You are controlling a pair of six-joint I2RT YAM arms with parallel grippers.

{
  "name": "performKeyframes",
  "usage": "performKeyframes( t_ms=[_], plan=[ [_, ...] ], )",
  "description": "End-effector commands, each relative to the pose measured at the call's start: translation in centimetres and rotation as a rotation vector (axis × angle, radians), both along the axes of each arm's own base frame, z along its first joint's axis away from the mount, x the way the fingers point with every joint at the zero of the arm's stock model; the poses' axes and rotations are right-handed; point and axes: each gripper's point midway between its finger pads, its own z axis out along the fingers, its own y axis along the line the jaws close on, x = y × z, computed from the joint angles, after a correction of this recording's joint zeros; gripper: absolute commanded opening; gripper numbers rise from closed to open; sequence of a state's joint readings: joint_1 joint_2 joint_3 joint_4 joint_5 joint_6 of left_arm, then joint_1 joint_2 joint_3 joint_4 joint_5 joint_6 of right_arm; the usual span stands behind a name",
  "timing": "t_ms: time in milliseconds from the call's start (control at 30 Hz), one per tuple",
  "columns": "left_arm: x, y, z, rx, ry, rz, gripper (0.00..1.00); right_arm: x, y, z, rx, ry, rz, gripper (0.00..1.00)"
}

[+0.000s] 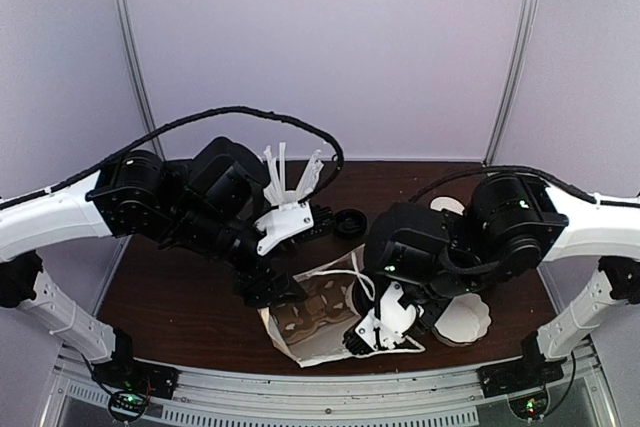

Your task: Pack the takeout coffee

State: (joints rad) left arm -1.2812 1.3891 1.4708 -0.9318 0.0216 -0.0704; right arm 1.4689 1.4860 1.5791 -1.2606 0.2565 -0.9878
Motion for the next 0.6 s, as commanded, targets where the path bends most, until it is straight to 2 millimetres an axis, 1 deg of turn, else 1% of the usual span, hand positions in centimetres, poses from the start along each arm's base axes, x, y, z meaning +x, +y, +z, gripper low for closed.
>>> performKeyframes(
  t_ms=[0,233,400,567],
  plan=[
    [-0.9,-1.1,1.5,-0.093,-0.025,-0.088,0.78,0.6,0.7,-0.3,0.037,-0.05,-0.028,0.67],
    [-1.0,-1.2,2.2,-0.137,-0.057,-0.112,0.79,2.5,2.2,-1.4,0.053,-0.169,-0.05,0.66],
    [-1.3,-1.5,2.4,-0.159,-0.055,-0.137,0.79,2.9,3.1,-2.0,0.062,-0.19,-0.047,0.66],
    [-1.5,-1.6,1.8,-0.148,-0.052,-0.157,0.78,3.4,3.6,-2.8,0.067,-0.19,-0.042,0.67]
  ],
)
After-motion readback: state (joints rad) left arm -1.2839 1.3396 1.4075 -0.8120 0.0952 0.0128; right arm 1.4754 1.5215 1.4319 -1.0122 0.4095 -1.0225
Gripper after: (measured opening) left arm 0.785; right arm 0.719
